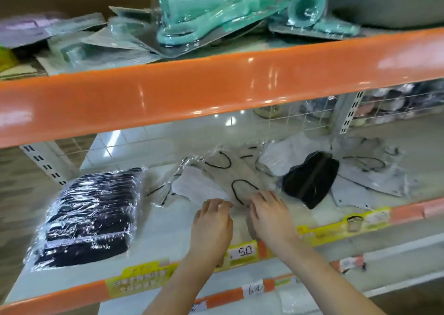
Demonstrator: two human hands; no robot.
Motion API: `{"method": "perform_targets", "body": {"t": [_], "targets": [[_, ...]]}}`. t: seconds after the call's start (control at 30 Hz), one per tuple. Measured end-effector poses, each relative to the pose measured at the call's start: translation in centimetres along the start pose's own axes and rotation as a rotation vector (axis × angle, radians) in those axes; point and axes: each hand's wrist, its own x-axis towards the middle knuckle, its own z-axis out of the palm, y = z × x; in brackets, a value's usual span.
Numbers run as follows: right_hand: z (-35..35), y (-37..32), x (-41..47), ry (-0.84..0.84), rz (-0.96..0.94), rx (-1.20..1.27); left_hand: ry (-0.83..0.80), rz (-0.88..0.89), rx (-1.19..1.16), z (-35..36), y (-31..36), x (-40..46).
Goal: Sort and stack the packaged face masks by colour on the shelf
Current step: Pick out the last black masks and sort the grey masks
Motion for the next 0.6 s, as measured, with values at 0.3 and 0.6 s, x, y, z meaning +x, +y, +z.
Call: {"method": "perform_targets", "body": {"t": [0.3,0.6], "targets": [[-2.3,9.1,-0.2,-0.017,0.034,-0.071,-0.059,0.067,-0.022,4.4,8.3,2.3],[-4.8,15.7,-0.4,-0.079,-0.018,-0.148,-0.057,0.071,-0.066,7.5,14.6,4.0]]}}
